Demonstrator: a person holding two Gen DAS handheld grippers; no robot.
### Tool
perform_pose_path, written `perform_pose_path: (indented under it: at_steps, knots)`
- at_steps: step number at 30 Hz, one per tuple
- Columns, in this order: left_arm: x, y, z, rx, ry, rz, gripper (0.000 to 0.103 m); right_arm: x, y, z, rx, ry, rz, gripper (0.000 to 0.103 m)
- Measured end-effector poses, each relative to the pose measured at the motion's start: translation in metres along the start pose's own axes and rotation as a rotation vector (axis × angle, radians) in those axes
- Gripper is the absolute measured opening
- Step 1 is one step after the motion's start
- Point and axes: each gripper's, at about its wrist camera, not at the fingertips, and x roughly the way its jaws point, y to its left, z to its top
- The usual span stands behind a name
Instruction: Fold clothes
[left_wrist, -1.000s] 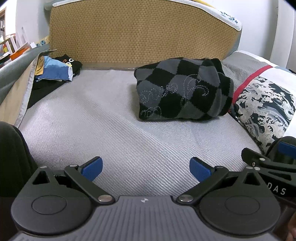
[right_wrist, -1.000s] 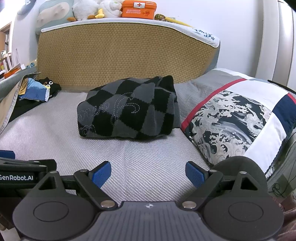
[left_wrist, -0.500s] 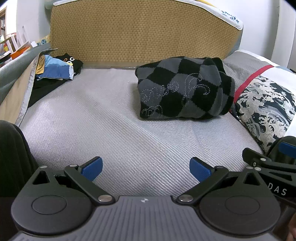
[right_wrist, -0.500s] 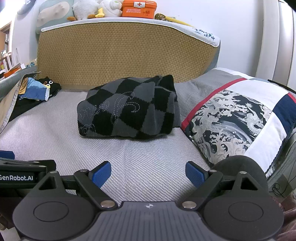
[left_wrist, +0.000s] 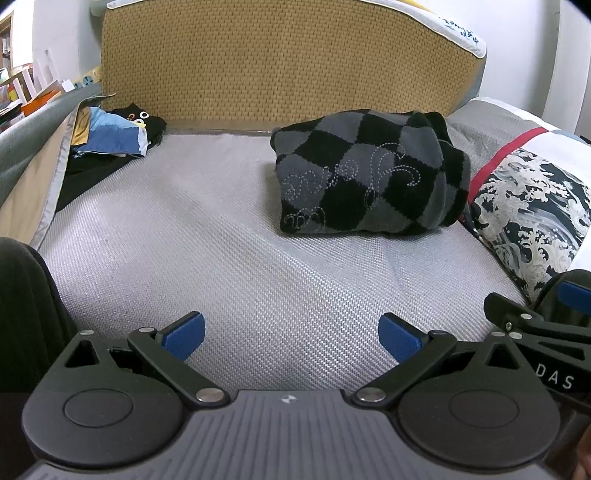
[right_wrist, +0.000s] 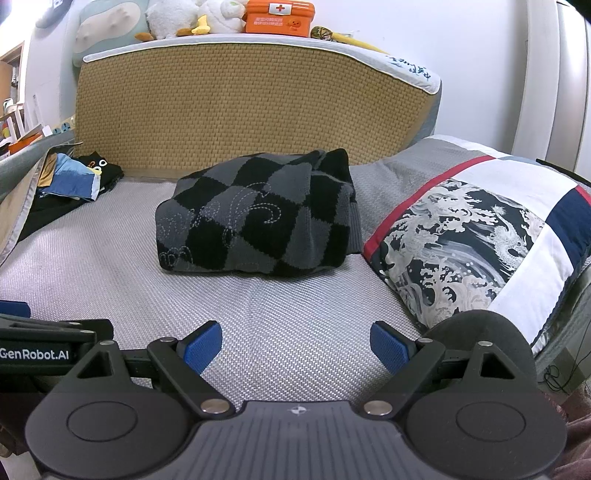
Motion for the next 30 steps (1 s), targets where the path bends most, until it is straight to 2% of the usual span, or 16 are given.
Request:
perform_pose_path:
  at_steps: [30]
  knots:
    - [0.0018, 0.0011, -0.0028, -0.002, 0.015, 0.003, 0.103, 0.0016, 0.0008, -0.0009, -0.001, 0.005, 0.002, 0.09]
